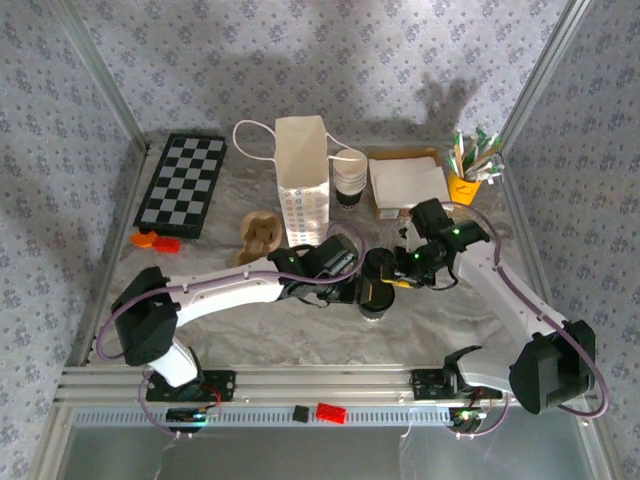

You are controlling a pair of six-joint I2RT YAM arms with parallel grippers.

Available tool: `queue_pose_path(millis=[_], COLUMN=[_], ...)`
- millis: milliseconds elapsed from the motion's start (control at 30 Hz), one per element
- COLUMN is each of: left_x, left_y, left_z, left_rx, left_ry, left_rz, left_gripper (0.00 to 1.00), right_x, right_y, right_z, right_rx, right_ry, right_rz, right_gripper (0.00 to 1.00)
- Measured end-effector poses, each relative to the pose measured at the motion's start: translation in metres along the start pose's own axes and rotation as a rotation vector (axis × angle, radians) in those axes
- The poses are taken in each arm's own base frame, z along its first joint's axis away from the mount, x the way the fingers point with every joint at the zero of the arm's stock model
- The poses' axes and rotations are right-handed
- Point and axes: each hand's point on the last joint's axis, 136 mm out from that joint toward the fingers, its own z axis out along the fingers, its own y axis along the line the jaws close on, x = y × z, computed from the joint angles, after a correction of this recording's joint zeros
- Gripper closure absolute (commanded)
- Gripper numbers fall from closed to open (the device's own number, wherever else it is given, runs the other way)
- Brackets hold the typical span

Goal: Pack the takeout coffee

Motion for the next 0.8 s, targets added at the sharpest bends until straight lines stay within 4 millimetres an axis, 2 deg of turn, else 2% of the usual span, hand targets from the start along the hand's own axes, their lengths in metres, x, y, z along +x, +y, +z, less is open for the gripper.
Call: queue_pose_path(millis=[467, 667, 800], left_x=[-0.004, -0.006, -0.006], left_y=[-0.004, -0.003, -0.003], left_z=[0.004, 0.004, 0.005], left_rx=[0.009, 0.002, -0.007], left_ry=[-0.009, -0.017, -0.012], left_rz=[0.003, 0.003, 0.009], left_gripper=[0.69, 0.69, 0.69], right_x=[-0.005, -0.005, -0.005], right_y=[-0.005, -0.006, -0.006], right_z=[0.009, 0.013, 0.012], right_rx=[-0.057, -0.124, -0.123], right_ry=[0.002, 0.017, 0.013], right_rz=[0.020, 0.053, 0.050], right_gripper=[0.76, 0.76, 0.73])
